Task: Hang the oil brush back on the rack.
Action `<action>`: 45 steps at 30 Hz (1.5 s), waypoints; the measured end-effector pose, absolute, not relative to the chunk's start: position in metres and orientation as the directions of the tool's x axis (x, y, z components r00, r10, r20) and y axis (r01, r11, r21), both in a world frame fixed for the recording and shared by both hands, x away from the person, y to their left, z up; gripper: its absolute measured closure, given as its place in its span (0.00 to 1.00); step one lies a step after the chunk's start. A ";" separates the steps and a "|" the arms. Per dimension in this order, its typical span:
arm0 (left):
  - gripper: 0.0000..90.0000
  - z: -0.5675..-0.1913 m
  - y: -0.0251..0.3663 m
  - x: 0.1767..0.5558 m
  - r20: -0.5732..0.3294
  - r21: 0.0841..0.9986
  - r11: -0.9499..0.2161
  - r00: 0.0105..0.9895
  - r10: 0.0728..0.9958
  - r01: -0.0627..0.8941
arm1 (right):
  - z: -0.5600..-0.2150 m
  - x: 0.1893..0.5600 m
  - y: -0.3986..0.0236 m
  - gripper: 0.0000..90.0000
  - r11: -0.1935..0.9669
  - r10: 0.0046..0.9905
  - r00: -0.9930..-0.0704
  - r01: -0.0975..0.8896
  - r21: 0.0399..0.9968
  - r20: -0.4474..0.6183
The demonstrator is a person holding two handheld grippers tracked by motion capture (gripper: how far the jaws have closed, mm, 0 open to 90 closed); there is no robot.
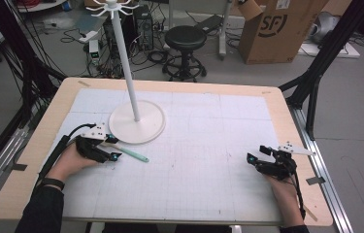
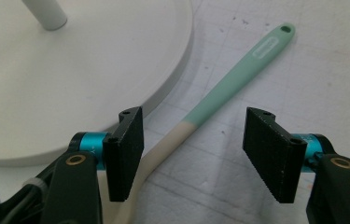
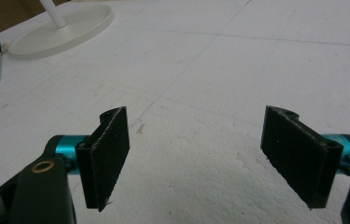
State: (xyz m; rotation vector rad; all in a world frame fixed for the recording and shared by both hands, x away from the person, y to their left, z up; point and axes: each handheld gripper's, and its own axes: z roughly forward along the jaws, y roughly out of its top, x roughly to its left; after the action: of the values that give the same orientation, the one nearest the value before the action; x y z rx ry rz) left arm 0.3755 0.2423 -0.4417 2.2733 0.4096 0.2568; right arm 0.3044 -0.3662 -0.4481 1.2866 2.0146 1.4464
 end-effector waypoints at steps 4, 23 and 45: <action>0.47 -0.443 0.242 0.378 0.056 0.748 -0.635 0.934 0.354 0.196 | -0.448 0.304 -0.366 0.26 0.069 0.821 -0.528 0.468 0.881 0.217; 0.83 -0.441 0.244 0.374 0.089 0.739 -0.661 0.955 0.284 0.128 | -0.448 0.304 -0.366 0.26 0.069 0.820 -0.530 0.469 0.880 0.218; 0.91 -0.438 0.241 0.366 0.126 0.720 -0.690 0.963 0.236 0.075 | -0.448 0.304 -0.366 0.26 0.069 0.819 -0.531 0.470 0.880 0.219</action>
State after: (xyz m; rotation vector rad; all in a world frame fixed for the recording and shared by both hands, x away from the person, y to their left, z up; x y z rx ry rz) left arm 0.3660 0.2408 -0.4381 2.3273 0.2174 0.2671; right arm 0.3043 -0.3660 -0.4481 1.2862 2.0188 1.4483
